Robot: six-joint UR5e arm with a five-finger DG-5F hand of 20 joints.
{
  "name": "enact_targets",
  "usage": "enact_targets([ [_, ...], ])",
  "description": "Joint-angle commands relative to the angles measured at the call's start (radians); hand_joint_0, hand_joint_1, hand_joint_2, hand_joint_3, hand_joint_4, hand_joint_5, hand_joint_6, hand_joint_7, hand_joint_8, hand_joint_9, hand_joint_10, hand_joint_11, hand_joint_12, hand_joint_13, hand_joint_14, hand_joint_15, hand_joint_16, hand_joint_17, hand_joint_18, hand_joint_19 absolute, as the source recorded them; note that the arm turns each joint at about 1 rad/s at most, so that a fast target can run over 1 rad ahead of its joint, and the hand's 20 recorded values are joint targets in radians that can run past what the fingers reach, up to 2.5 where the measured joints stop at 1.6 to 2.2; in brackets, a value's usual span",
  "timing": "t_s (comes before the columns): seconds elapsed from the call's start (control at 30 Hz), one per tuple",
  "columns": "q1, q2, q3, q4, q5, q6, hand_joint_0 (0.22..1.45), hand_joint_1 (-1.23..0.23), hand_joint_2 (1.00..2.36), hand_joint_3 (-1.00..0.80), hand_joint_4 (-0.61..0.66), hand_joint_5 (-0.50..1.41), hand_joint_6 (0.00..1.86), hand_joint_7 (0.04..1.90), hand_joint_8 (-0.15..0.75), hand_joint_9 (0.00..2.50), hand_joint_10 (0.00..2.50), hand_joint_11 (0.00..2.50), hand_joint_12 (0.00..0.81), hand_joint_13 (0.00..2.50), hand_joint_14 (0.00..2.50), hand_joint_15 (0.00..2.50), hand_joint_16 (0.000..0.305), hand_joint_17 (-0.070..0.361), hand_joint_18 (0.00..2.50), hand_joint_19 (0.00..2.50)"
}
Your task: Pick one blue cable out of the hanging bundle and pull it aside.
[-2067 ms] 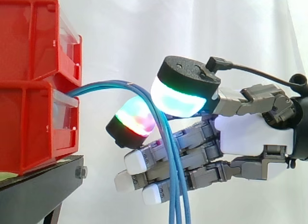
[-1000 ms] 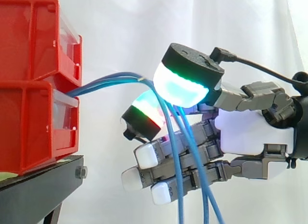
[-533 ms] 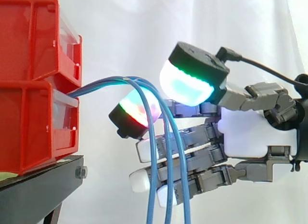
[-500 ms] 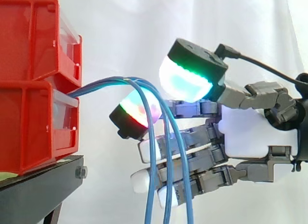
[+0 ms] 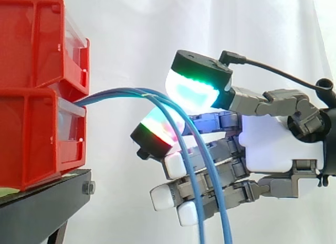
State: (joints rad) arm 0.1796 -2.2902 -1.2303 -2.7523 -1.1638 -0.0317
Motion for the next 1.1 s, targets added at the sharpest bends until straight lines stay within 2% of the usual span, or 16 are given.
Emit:
enact_targets([
  [0.0,0.000,0.000,0.000,0.000,-0.001,-0.001,0.60,-0.73,1.01,-0.42,0.07,-0.19,0.92,0.88,0.310,0.96,0.01,0.54,0.358,0.80,0.02,0.48,0.045,0.101,0.68,0.60],
  [0.07,0.000,0.000,0.000,0.002,-0.002,-0.001,0.57,-0.73,1.00,-0.50,0.07,-0.19,0.92,0.86,0.313,0.97,0.01,0.53,0.363,0.80,0.02,0.47,0.046,0.103,0.70,0.59],
  [0.37,-0.002,0.000,0.000,0.002,-0.004,-0.002,0.50,-0.61,1.00,-0.50,0.09,-0.18,0.91,0.86,0.343,1.00,0.02,0.54,0.388,0.81,0.02,0.49,0.052,0.117,0.72,0.61],
  [0.5,-0.002,0.000,0.000,0.002,-0.004,-0.004,0.56,-0.67,1.00,-0.50,0.08,-0.18,0.91,0.90,0.328,1.03,0.01,0.57,0.367,0.82,0.02,0.50,0.048,0.108,0.71,0.61],
  [0.73,-0.002,0.000,0.000,-0.003,-0.004,-0.002,0.65,-0.80,1.01,-0.36,0.02,-0.18,0.92,0.91,0.307,1.03,0.02,0.59,0.350,0.85,0.02,0.51,0.046,0.103,0.74,0.61],
  [0.9,-0.003,0.000,0.000,-0.003,-0.004,-0.002,0.72,-0.84,1.00,-0.50,-0.03,-0.19,0.94,0.85,0.285,1.00,0.01,0.60,0.344,0.86,0.02,0.51,0.044,0.098,0.77,0.59],
  [1.07,-0.005,0.000,0.000,-0.003,-0.005,-0.002,0.76,-0.87,1.00,-0.50,-0.11,-0.19,0.94,0.76,0.275,1.01,0.02,0.61,0.341,0.89,0.02,0.51,0.042,0.095,0.82,0.59],
])
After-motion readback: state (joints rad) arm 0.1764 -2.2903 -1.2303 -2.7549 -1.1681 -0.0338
